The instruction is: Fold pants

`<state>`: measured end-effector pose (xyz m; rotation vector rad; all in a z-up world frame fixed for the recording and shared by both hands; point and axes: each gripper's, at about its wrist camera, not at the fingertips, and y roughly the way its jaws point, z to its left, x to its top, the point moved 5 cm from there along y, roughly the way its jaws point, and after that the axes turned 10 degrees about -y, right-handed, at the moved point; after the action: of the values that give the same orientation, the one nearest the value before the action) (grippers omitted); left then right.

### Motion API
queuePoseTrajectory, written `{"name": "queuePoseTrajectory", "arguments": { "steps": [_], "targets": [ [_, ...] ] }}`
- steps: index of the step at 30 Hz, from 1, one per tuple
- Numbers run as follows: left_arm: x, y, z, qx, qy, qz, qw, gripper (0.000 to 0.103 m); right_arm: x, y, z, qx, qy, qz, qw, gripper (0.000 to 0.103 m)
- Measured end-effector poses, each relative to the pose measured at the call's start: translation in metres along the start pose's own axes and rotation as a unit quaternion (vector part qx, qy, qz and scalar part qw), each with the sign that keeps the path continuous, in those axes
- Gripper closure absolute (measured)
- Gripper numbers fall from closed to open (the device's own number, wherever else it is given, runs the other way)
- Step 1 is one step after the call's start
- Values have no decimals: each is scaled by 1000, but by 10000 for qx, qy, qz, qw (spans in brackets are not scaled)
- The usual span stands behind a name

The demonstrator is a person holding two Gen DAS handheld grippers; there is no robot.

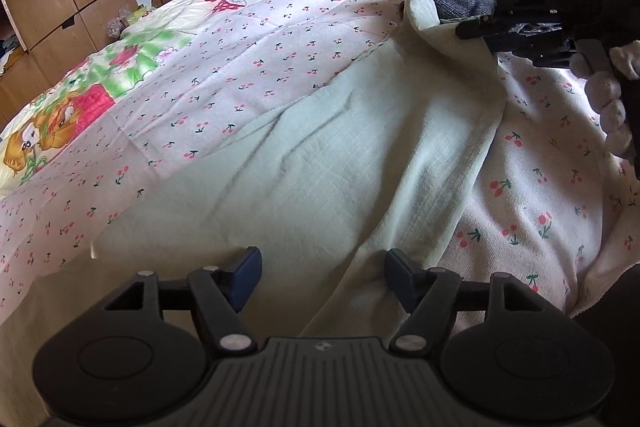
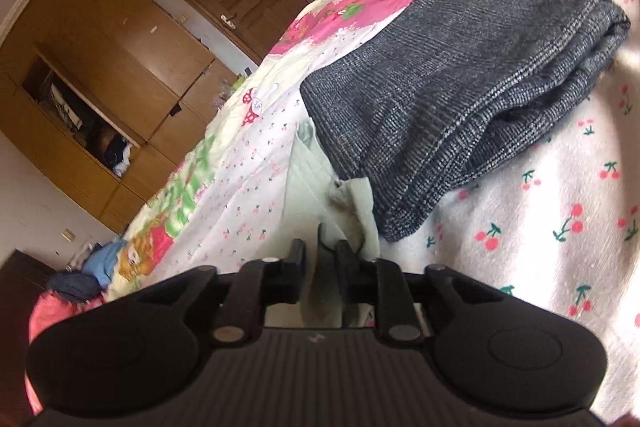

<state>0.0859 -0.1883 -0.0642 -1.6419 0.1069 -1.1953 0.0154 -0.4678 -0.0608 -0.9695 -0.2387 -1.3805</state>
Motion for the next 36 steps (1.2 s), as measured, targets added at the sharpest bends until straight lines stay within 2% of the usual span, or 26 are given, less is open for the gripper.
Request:
{"name": "queuePoseTrajectory", "arguments": {
  "steps": [1, 4, 6, 8, 10, 13, 18, 21, 23, 26, 28, 29, 31, 33, 34, 36],
  "targets": [
    [0, 0, 0, 4, -4, -7, 10000, 22, 3, 4, -5, 144, 319, -1, 9994, 62],
    [-1, -1, -1, 14, 18, -18, 10000, 22, 3, 17, -17, 458, 1108, 108, 9927, 62],
    [-2, -2, -1, 9, 41, -25, 10000, 22, 6, 14, -17, 714, 1490, -72, 9862, 62],
    [-3, -3, -1, 5, 73, -43, 10000, 21, 10, -1, -14, 771, 1399, -499, 9859, 62],
    [-4, -3, -2, -13, 100, -55, 9999, 21, 16, -14, -9, 456, 895, -719, 9923, 62],
    [-3, -2, -1, -30, 66, -55, 10000, 20, 16, -22, -13, 212, 708, -665, 9950, 62],
    [-4, -2, 0, -17, 49, -78, 10000, 19, -7, -13, -17, 316, 959, -131, 9948, 62],
    [-4, -3, 0, -18, 46, -72, 10000, 19, -13, 4, -13, 324, 1052, 31, 9939, 62],
    [-4, -2, 0, -26, 47, -74, 10000, 19, -13, 14, -15, 339, 1316, 30, 9907, 62],
    [-4, -2, 0, -41, 23, -79, 10000, 19, -10, 20, -28, 614, 2032, -189, 9770, 62],
    [-5, -1, 1, -54, 4, -84, 10000, 18, -4, 20, -32, 512, 2076, -313, 9764, 62],
    [-5, -1, 1, -57, 3, -89, 9999, 17, -2, 22, -32, 412, 1959, -298, 9793, 66],
    [-5, 0, 2, -44, 16, -98, 9999, 15, -1, 26, -29, 212, 1680, -113, 9855, 99],
    [-5, 0, 2, -50, 9, -97, 9999, 15, -4, 25, -27, 120, 1523, 27, 9883, 99],
    [-5, -1, 2, -55, 11, -96, 9999, 15, -3, 19, -22, 148, 1356, -27, 9906, 99],
    [-5, 0, 3, -65, 17, -95, 9999, 15, -1, 2, -12, -103, 749, -227, 9969, 99]
  ]
}}
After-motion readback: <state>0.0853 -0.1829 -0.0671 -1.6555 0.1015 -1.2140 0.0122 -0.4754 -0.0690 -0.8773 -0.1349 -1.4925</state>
